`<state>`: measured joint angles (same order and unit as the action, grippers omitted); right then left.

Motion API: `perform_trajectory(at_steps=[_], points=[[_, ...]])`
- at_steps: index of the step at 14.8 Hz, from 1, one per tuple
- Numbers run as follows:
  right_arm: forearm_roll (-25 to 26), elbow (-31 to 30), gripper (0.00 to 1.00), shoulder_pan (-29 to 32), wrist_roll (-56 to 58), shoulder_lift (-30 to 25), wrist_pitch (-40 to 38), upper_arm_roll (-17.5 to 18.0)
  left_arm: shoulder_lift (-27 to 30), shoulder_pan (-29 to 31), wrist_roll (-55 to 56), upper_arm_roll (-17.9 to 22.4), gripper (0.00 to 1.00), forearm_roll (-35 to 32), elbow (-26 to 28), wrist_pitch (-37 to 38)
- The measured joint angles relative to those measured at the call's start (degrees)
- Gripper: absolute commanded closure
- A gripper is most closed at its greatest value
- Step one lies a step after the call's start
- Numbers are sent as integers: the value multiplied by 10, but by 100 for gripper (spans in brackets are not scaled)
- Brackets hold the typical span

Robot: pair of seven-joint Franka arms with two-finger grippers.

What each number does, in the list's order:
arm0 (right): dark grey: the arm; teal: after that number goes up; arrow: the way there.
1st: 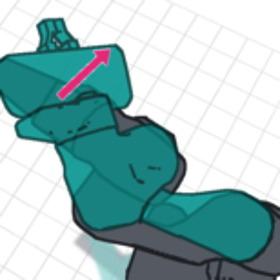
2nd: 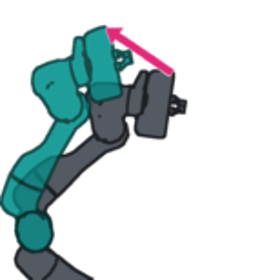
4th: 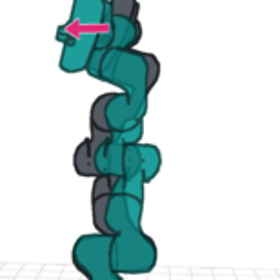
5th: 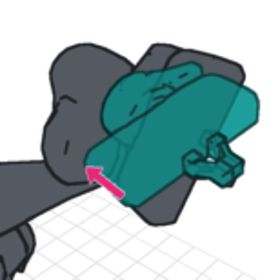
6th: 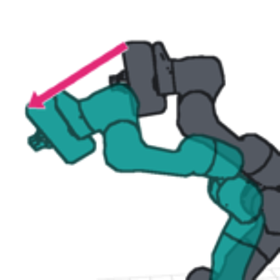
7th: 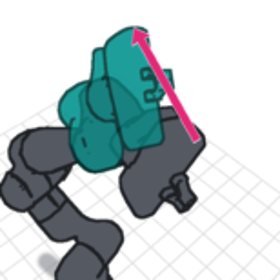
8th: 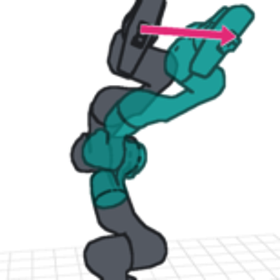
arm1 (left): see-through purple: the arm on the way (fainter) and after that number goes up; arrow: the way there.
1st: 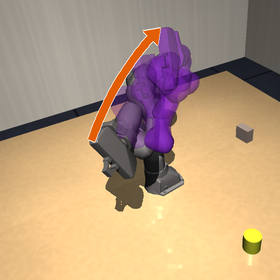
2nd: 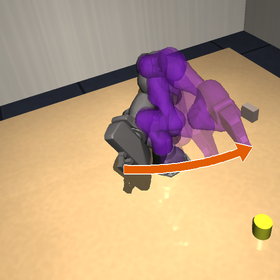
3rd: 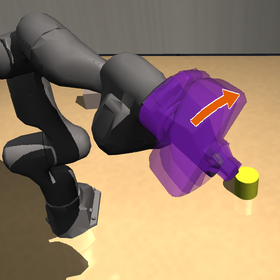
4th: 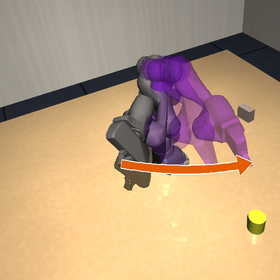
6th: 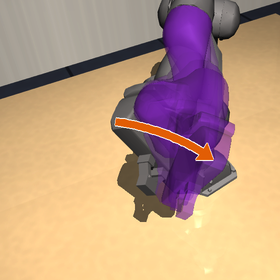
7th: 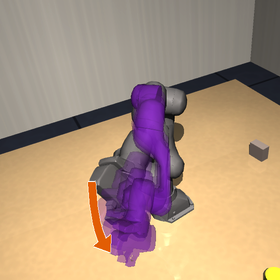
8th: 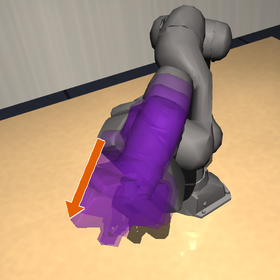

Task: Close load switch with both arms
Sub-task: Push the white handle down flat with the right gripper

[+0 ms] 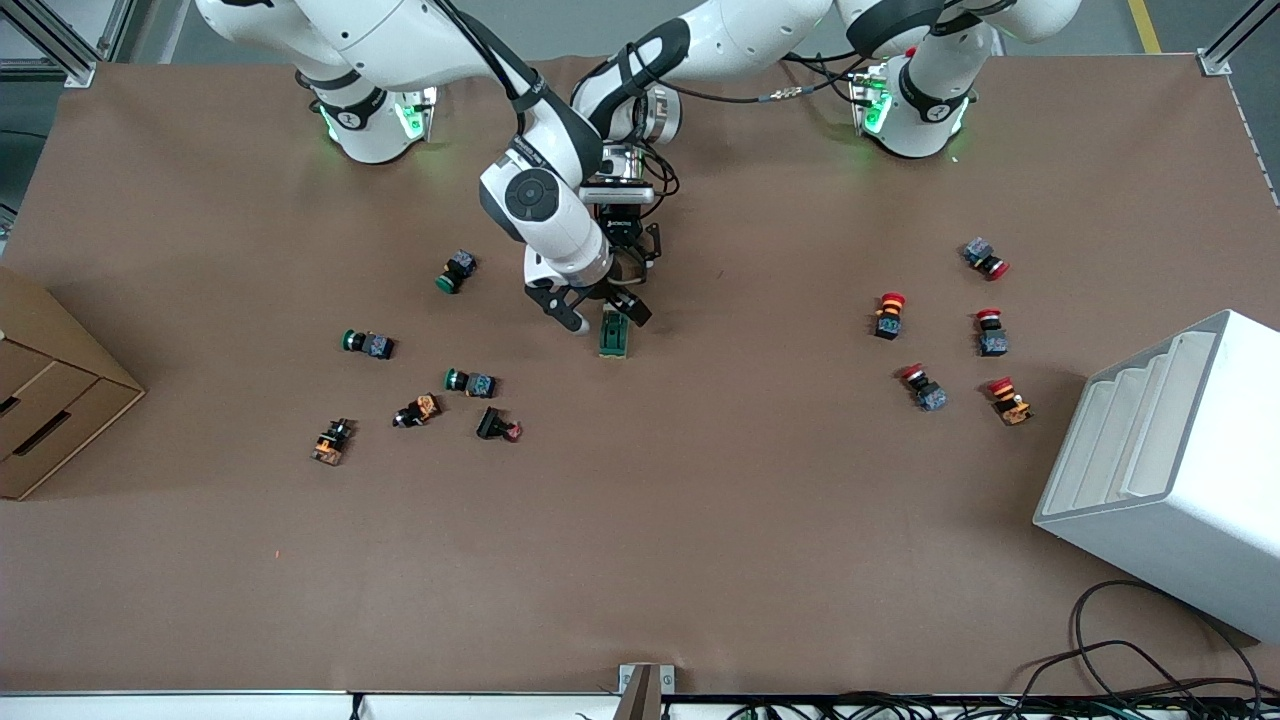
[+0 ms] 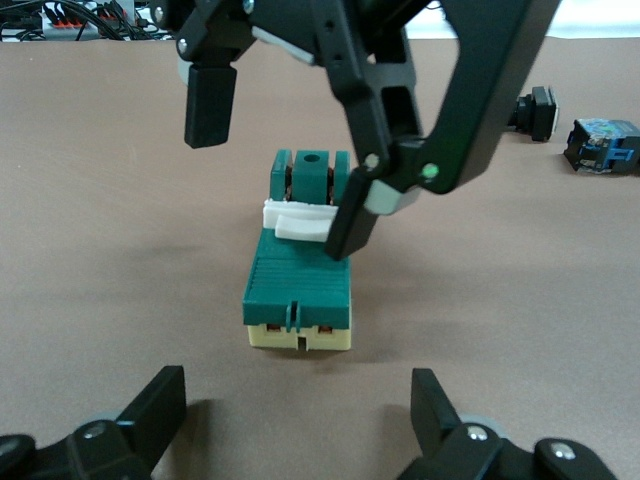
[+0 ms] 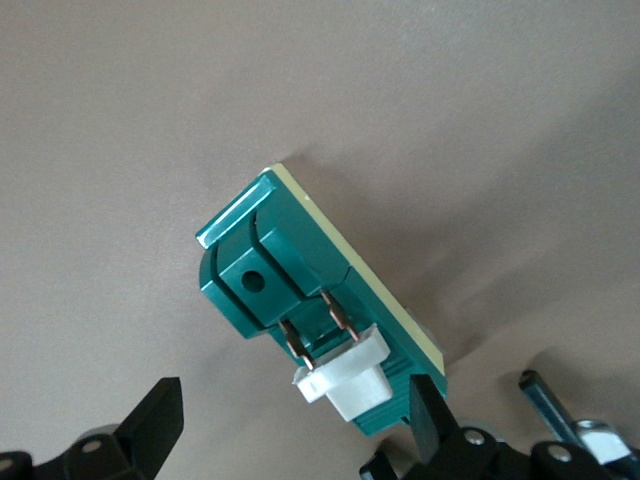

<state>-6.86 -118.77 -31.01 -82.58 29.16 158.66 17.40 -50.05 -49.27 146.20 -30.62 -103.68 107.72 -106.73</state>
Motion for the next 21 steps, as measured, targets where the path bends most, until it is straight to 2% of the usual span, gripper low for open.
perform_trajectory(at_steps=[5, 14, 18, 21], points=[[0, -1, 0, -10, -3, 13, 28, 0, -1, 0, 1, 0, 1, 1, -3, 0], [-1, 8, 0, -9, -15, 15, 26, -1, -6, -2, 2, 0, 1, 1, -12, -1], [-4, 17, 0, -1, -25, 8, 14, -1, -6, -2, 2, 0, 1, 1, -13, -1], [-3, 45, 0, 22, -16, 8, 25, -10, -6, -2, 2, 0, 1, 1, -13, -1]])
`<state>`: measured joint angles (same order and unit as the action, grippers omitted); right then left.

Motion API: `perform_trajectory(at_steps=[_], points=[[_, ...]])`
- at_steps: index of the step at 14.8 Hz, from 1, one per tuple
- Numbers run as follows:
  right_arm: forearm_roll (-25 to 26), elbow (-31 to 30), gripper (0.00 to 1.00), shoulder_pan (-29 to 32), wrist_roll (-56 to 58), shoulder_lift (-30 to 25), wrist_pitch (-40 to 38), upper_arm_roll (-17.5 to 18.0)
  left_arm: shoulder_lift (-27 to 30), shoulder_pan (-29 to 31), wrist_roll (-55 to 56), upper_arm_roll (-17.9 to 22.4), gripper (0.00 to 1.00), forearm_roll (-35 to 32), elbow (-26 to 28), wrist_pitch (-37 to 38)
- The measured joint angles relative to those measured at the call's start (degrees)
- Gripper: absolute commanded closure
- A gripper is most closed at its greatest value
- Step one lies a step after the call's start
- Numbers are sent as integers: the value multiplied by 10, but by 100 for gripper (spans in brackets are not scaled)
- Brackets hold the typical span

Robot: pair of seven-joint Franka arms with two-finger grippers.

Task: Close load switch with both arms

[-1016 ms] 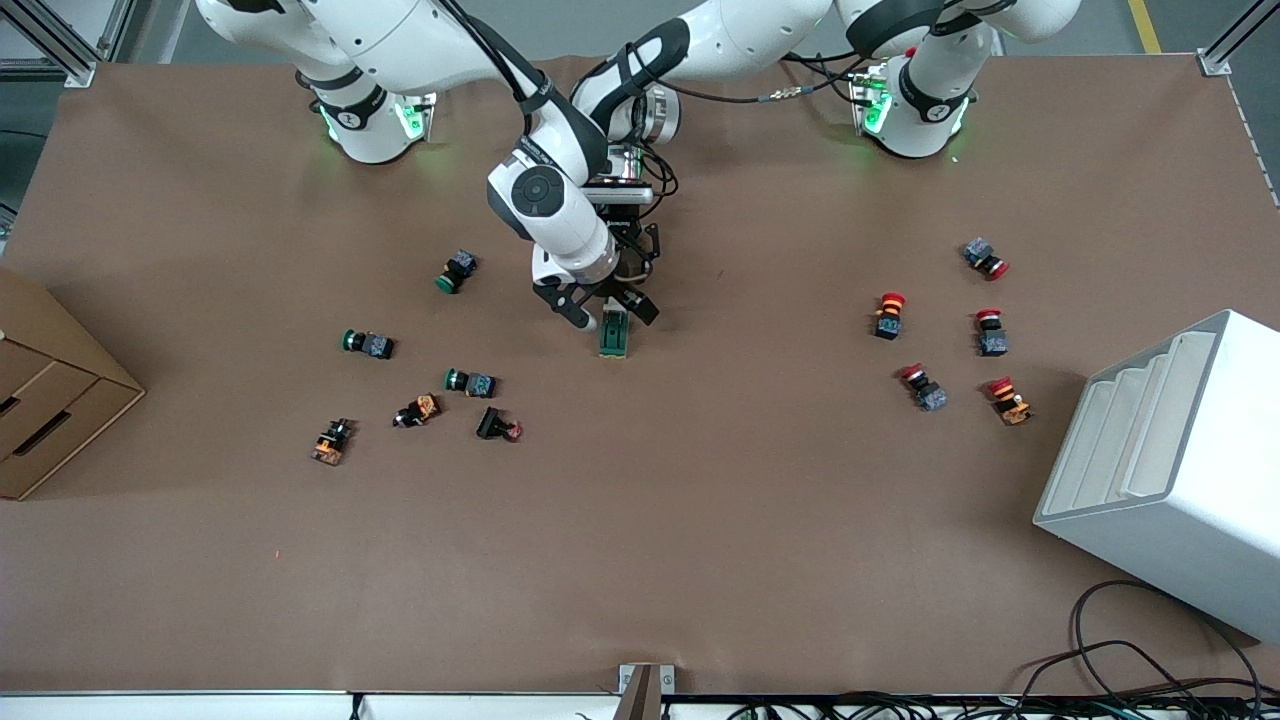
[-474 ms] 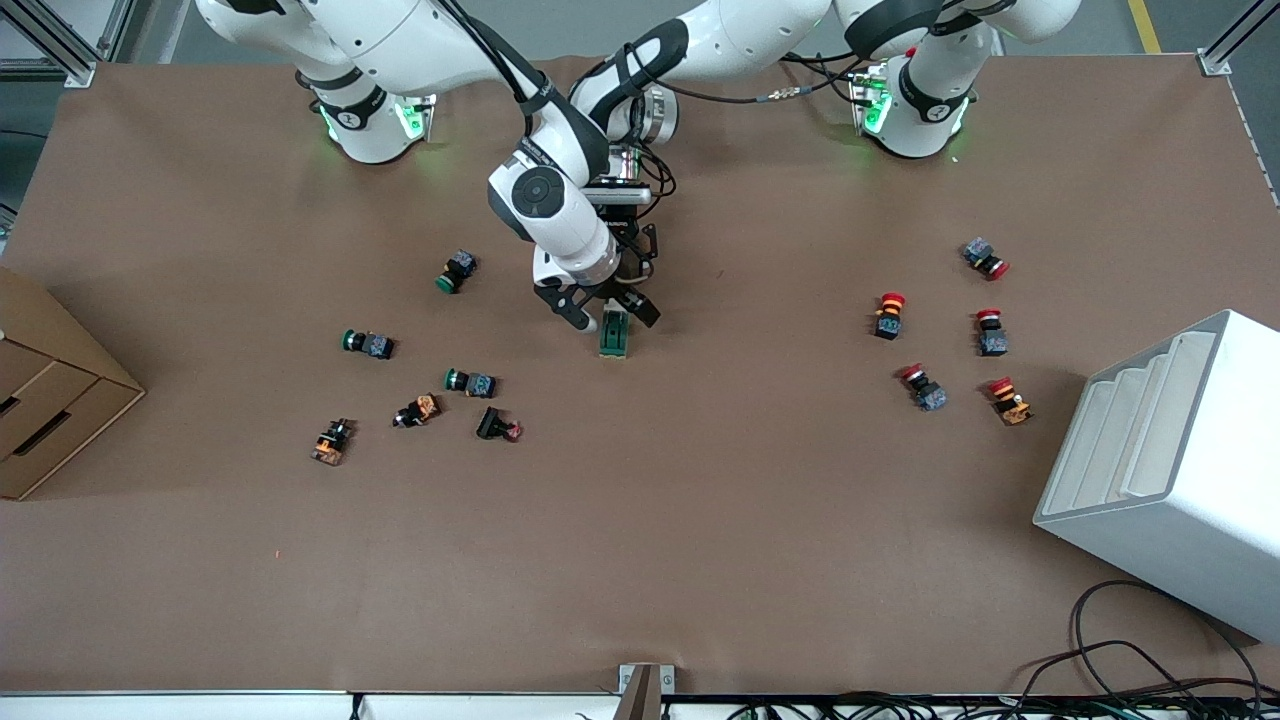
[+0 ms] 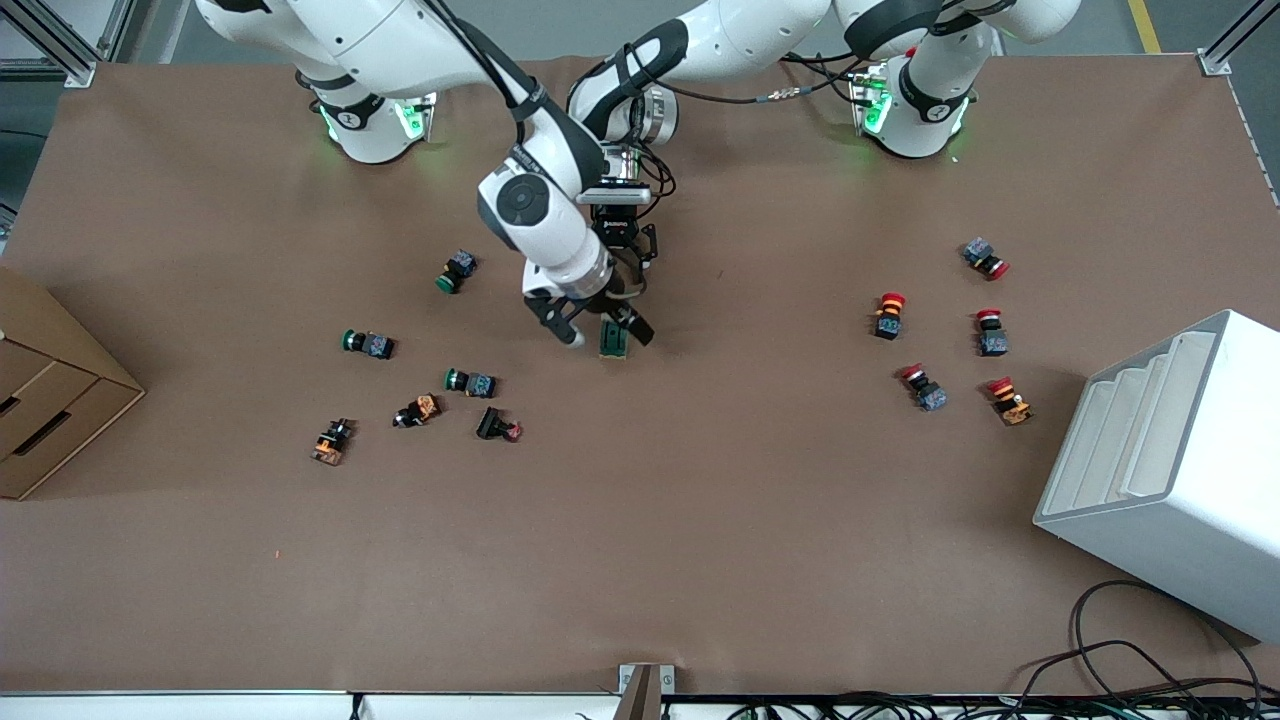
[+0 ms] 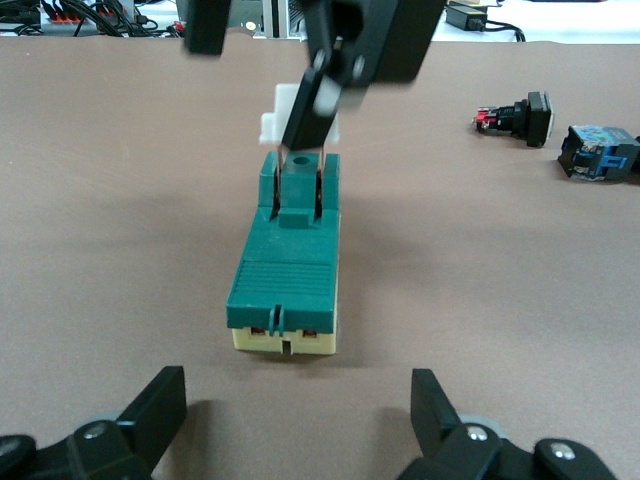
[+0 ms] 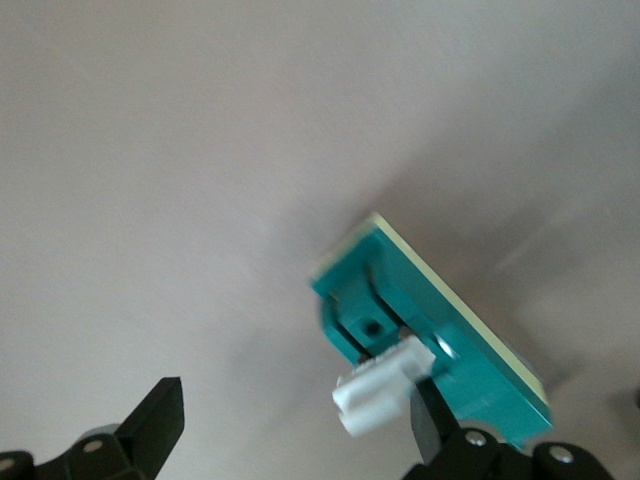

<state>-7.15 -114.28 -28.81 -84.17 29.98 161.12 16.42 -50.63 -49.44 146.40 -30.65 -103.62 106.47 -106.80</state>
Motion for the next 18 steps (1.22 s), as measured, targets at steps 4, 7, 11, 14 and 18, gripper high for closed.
perform_trajectory(at_steps=[4, 7, 11, 14, 18], points=[[1, 12, 0, 11, 4, 1, -3, 0, 0, 0, 0, 0, 1, 0, 0, 0], [2, 13, 0, 11, 4, 2, -2, 0, 0, 0, 0, 0, 1, 0, 0, 0], [3, 16, 0, 11, 4, 4, -2, 1, 0, -1, 0, 0, 1, 0, 0, 0], [4, 28, 0, 11, 4, 14, -3, 0, 0, -1, -10, -1, 2, 13, -3, 0], [18, 52, 0, 11, 4, 43, -1, -7, 1, -2, -32, -4, 2, 42, -11, 0]])
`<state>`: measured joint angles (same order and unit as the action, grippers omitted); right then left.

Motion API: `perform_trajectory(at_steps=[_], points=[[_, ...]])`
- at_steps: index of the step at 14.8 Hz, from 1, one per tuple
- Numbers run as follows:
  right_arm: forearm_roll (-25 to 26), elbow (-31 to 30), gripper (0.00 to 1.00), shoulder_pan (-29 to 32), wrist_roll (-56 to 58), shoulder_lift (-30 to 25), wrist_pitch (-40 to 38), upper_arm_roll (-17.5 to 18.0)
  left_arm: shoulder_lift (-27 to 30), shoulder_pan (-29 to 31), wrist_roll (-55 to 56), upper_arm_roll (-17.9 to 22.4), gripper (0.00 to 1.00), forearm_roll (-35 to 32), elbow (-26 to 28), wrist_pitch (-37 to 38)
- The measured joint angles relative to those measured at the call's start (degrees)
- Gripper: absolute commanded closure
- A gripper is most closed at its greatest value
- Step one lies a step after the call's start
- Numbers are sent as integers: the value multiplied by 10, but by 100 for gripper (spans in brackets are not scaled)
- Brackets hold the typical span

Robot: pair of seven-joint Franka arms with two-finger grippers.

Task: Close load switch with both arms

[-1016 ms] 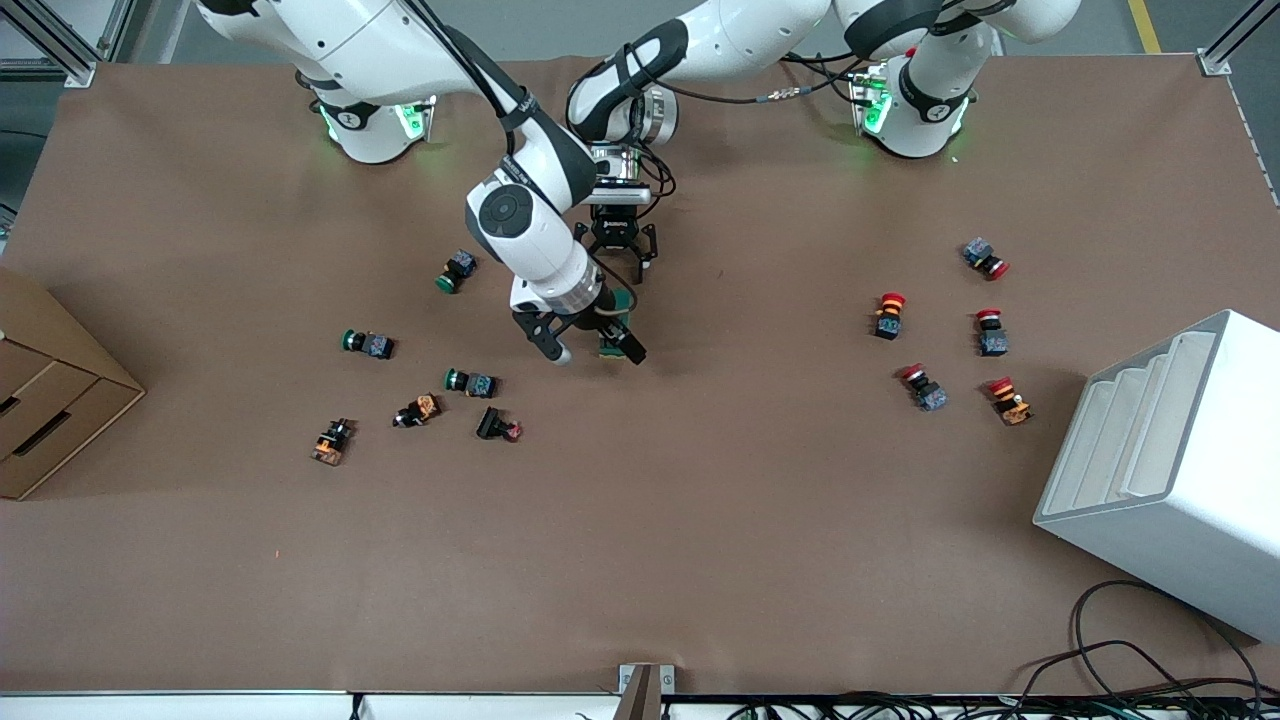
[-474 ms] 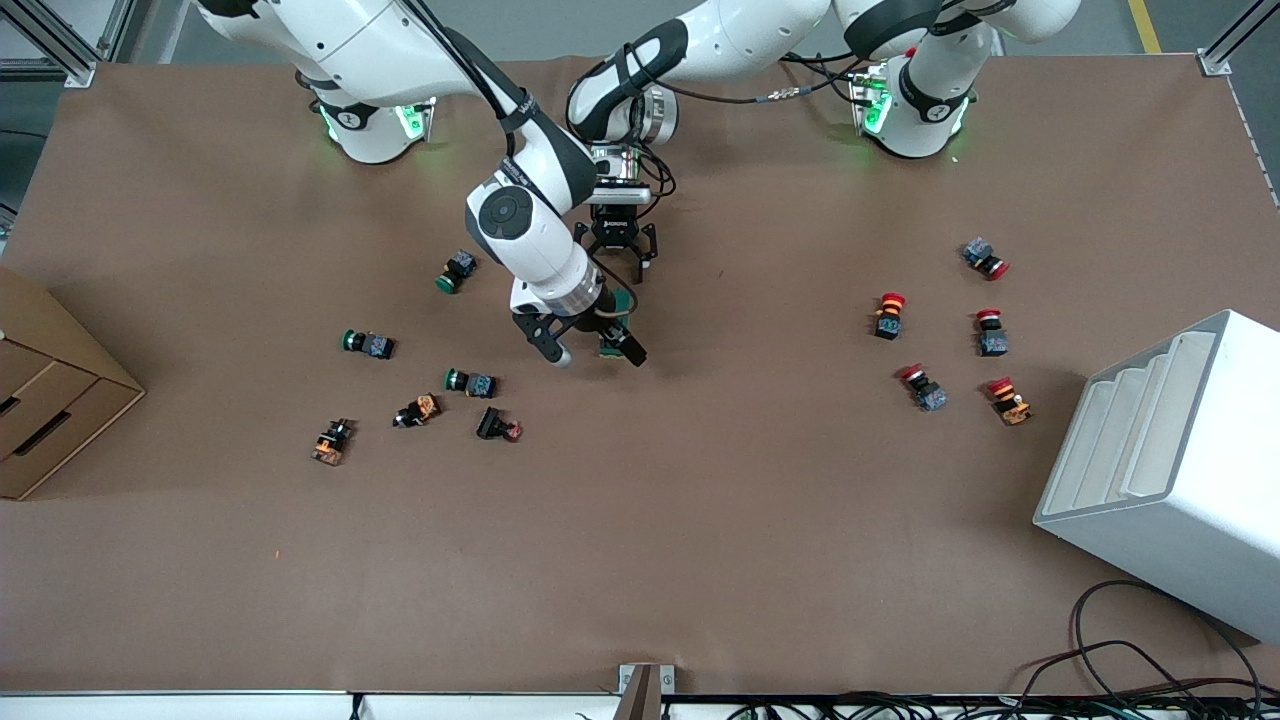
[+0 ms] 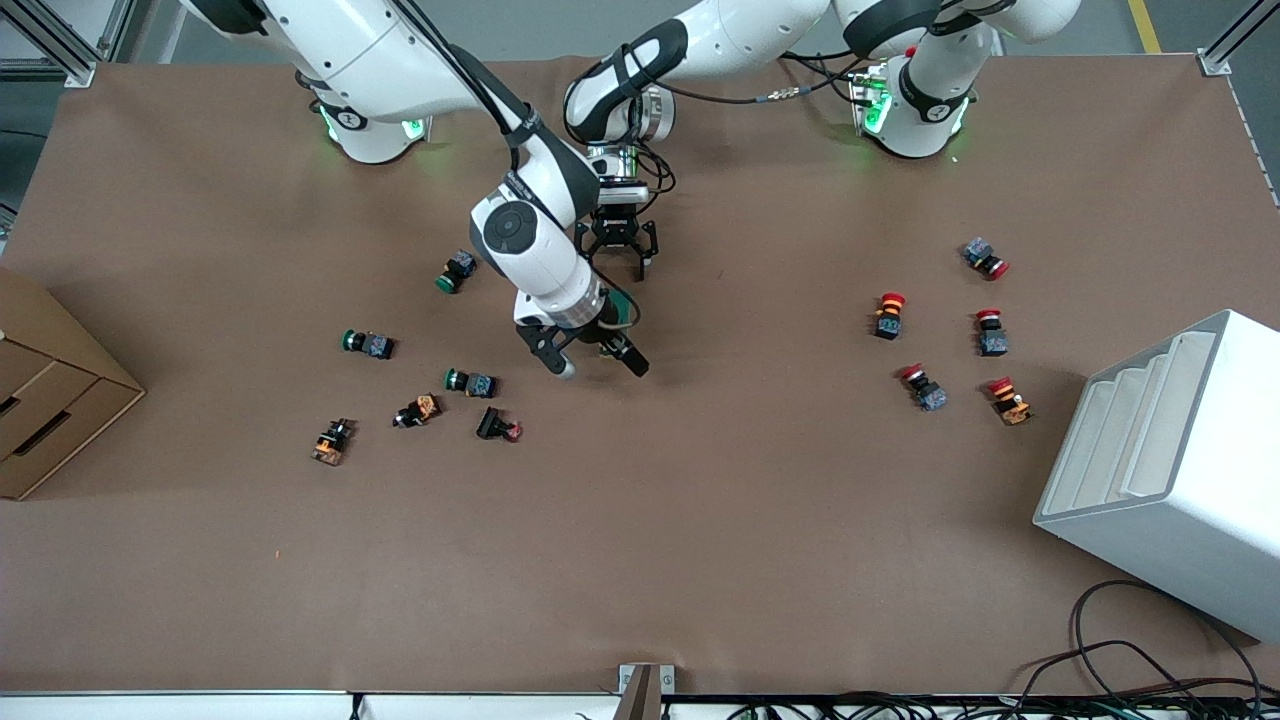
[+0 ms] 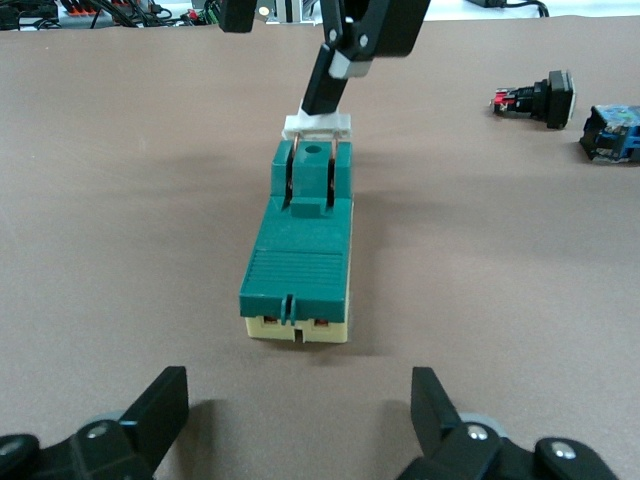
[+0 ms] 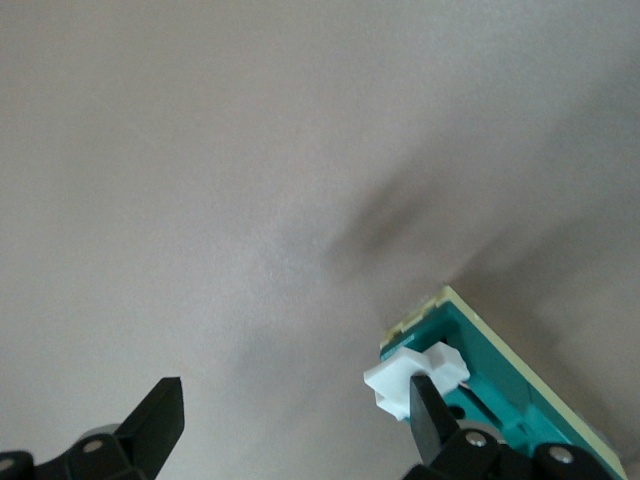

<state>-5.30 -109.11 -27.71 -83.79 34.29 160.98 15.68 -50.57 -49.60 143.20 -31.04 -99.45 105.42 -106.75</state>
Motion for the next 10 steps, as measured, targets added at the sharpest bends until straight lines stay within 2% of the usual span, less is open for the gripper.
perform_trajectory(at_steps=[7, 10], points=[[11, 28, 0, 0, 2, 18, -2, -14, 0, 0, -4, 0, 1, 5, -1, 0], [11, 47, 0, 6, 24, 20, -47, -24, 2, 0, -5, -1, 1, 15, -1, 0]])
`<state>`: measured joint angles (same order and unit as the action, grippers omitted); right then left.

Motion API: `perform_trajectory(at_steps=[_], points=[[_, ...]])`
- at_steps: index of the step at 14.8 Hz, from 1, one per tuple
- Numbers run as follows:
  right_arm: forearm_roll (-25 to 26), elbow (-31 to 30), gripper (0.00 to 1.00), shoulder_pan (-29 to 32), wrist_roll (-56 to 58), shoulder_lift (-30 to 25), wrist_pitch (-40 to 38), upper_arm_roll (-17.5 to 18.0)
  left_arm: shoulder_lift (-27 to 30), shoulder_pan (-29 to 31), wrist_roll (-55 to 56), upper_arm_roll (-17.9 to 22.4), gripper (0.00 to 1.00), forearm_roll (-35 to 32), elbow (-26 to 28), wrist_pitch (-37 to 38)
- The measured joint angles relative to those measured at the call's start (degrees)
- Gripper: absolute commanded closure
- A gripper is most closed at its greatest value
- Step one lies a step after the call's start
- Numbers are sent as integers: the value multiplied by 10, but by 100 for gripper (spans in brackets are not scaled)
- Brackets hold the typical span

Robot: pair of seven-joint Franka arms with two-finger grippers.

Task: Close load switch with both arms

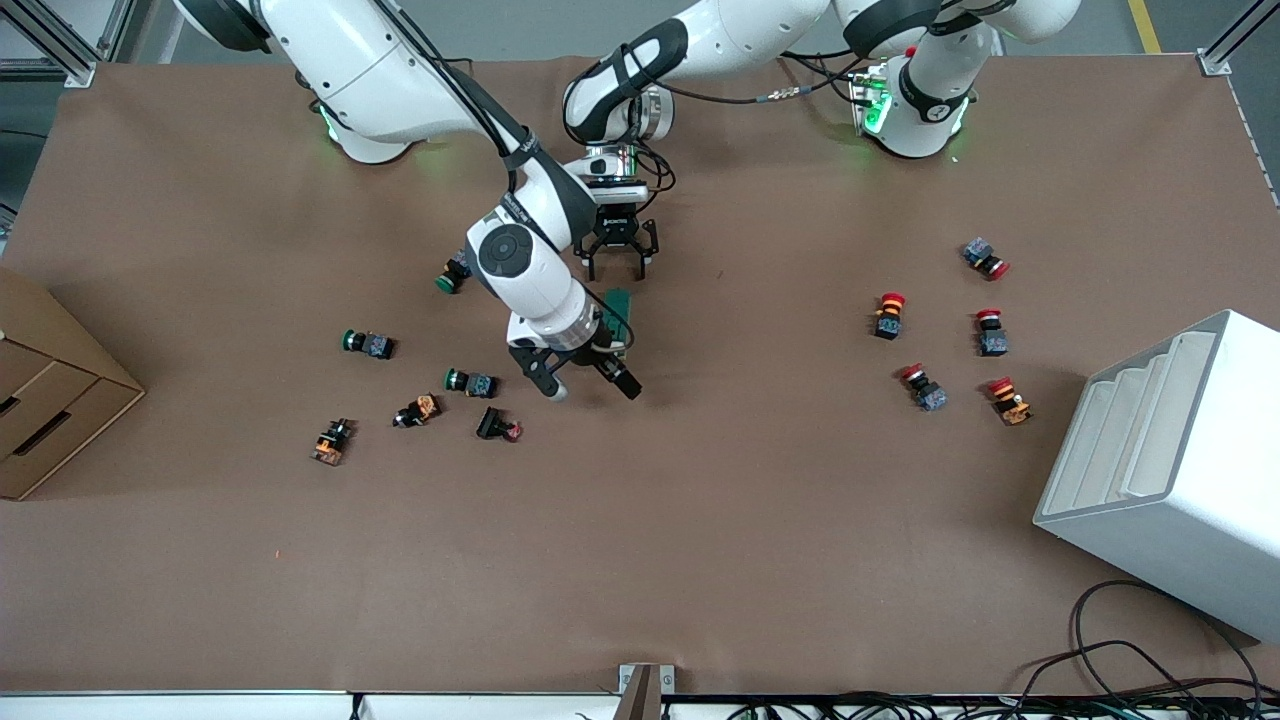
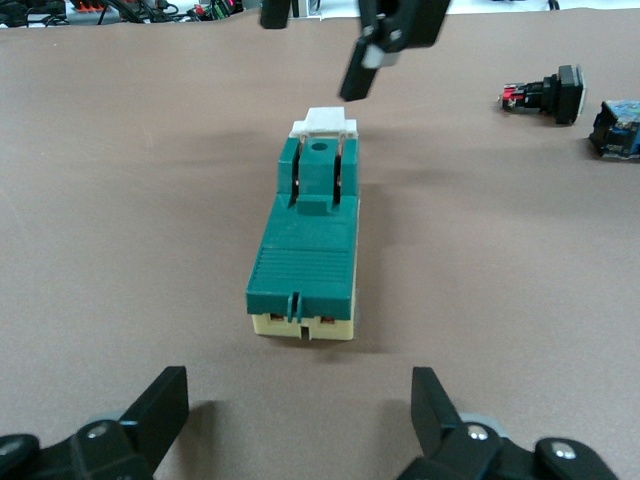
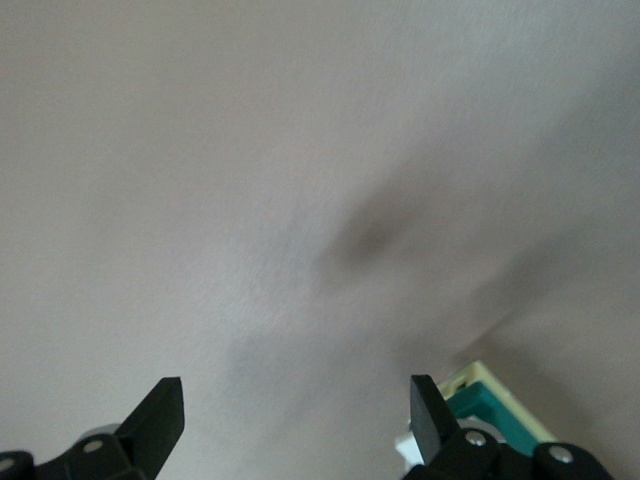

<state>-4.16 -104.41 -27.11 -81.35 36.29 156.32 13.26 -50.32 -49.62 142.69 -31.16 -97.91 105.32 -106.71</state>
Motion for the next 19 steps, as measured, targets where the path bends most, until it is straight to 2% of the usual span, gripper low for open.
perform_trajectory(at_steps=[4, 8, 10, 13, 16, 19], points=[[2, 35, 0, 52, 131, -21, -128, -4, 8, 0, -28, -9, 1, 63, -6, 0], [5, 41, 0, 156, 385, -91, -317, -6, 20, 0, -97, -18, 1, 138, -37, 3], [13, 42, 0, 211, 502, -127, -391, -7, 26, 0, -163, -24, 1, 194, -72, 20], [55, 53, 0, 280, 642, -175, -494, -7, 36, 0, -275, -29, 1, 287, -157, 59], [65, 113, 0, 338, 744, -198, -609, -7, 44, 7, -328, -29, 1, 331, -227, 73], [66, 197, 0, 384, 787, -201, -700, -7, 65, 34, -400, -29, 1, 386, -267, 78]])
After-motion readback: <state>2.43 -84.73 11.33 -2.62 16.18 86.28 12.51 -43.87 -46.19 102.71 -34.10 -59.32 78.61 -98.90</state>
